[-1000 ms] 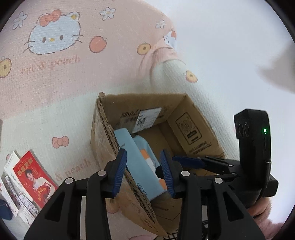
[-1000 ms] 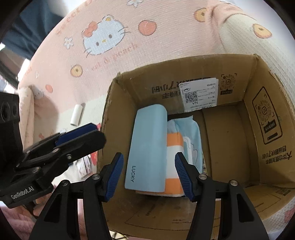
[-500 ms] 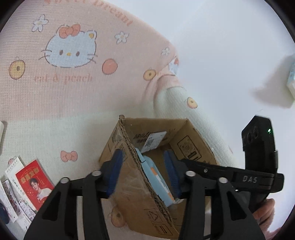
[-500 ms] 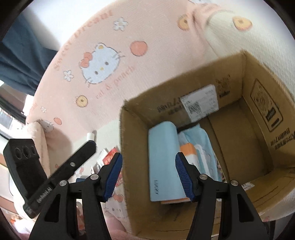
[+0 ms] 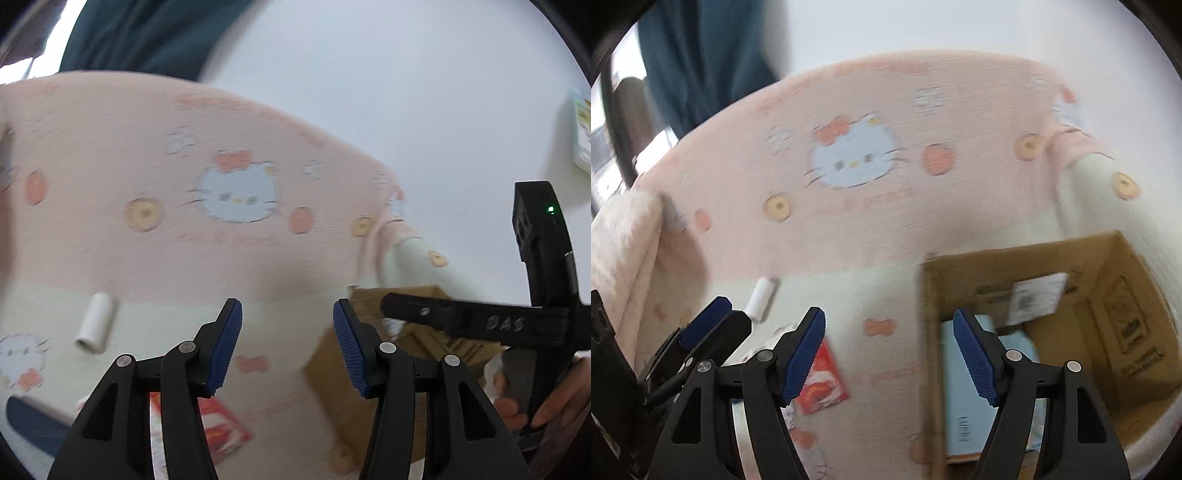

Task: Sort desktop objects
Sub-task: 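Withdraw the right tool from the box toward the white paper roll, then lower the right gripper around the white paper roll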

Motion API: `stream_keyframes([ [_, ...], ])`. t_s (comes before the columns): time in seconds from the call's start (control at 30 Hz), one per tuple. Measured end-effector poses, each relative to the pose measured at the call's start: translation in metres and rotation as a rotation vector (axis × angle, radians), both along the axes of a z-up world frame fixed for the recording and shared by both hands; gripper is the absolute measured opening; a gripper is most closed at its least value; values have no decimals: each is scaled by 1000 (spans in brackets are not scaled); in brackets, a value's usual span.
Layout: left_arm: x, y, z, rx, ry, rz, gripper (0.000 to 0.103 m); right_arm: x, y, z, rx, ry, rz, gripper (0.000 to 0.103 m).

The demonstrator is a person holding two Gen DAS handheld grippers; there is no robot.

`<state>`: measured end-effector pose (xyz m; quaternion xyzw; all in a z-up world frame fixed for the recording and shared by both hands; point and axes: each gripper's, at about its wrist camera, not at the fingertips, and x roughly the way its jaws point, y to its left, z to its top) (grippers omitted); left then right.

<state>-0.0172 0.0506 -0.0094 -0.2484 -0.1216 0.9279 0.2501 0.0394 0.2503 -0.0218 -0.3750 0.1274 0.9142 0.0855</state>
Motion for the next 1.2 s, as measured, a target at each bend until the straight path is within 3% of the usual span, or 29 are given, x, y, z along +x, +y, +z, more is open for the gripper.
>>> stream_keyframes([
  [0.17,-1,-67,-22,46,-108,145,56,-22,-37,-7,-43,-40,114,70],
  [0.3,-2,-107,-36,57,-167,206,56,-36,-66,-17,-31,-65,195,70],
  [0.6,6,-184,-77,114,-337,336,56,-57,-96,-59,-160,-158,260,70],
  [0.77,-7,-199,-92,102,-377,353,56,-65,-102,-89,-221,-173,250,70],
  [0.87,-14,-207,-103,107,-445,338,56,-70,-108,-116,-275,-222,255,70],
  [1.03,-15,-234,-122,308,-538,341,56,-76,-120,-134,-292,-218,322,70],
  [1.13,-22,-241,-123,346,-537,354,56,-88,-127,-136,-239,-198,370,70],
  [1.2,-33,-241,-121,326,-535,367,57,-97,-130,-137,-203,-173,380,70],
])
